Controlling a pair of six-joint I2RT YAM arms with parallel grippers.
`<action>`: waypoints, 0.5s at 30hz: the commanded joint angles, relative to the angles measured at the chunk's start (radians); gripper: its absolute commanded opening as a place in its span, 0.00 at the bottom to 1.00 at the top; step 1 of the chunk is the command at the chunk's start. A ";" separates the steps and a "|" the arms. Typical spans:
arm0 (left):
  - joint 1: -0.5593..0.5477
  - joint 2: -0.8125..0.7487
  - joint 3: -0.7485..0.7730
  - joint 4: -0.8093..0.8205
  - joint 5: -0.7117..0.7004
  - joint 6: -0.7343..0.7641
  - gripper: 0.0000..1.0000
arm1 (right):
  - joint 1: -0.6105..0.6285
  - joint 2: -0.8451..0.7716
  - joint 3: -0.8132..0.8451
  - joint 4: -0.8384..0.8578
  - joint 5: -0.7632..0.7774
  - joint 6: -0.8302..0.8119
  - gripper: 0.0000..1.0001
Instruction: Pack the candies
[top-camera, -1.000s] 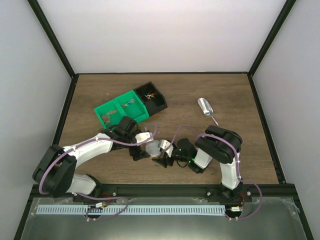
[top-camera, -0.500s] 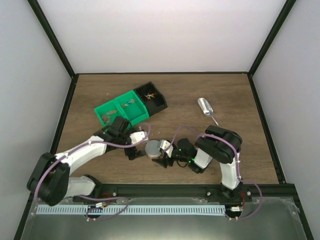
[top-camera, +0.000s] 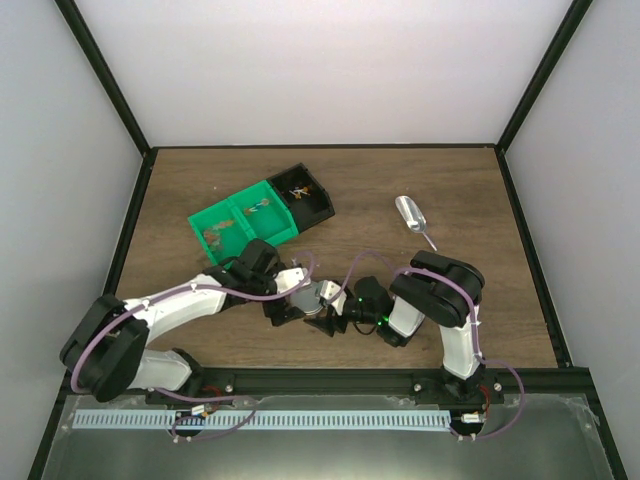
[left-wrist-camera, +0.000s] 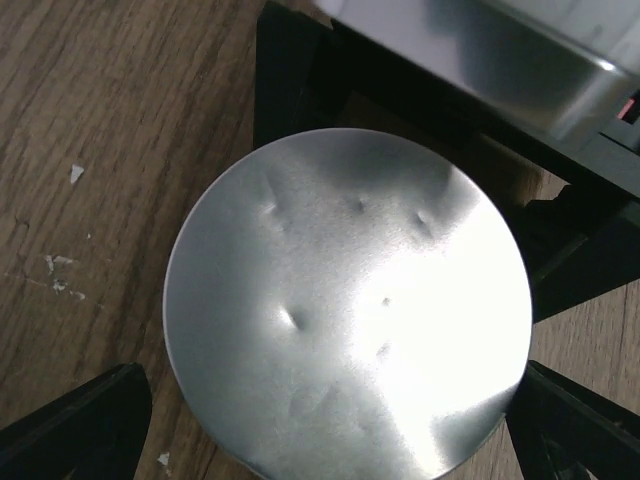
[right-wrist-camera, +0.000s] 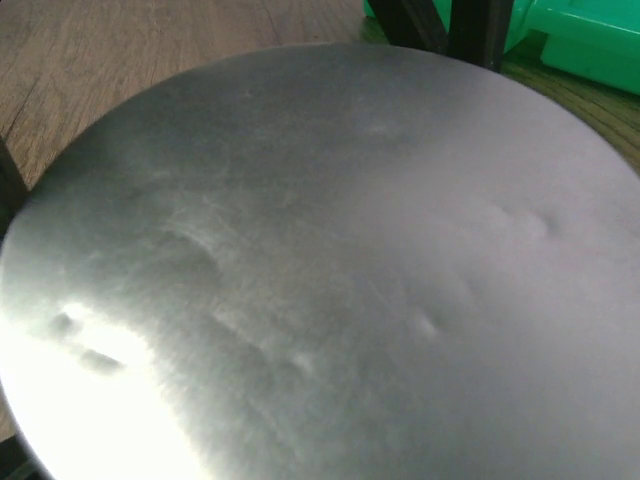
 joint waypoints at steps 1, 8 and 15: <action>0.021 0.021 0.035 0.049 -0.056 -0.055 0.97 | 0.009 0.024 -0.007 -0.079 -0.012 -0.030 0.60; 0.142 0.043 0.038 0.016 -0.044 0.018 0.97 | 0.009 0.023 -0.009 -0.081 -0.024 -0.033 0.59; 0.190 0.035 0.049 -0.046 0.031 0.129 0.94 | 0.007 0.019 -0.010 -0.080 -0.018 -0.032 0.58</action>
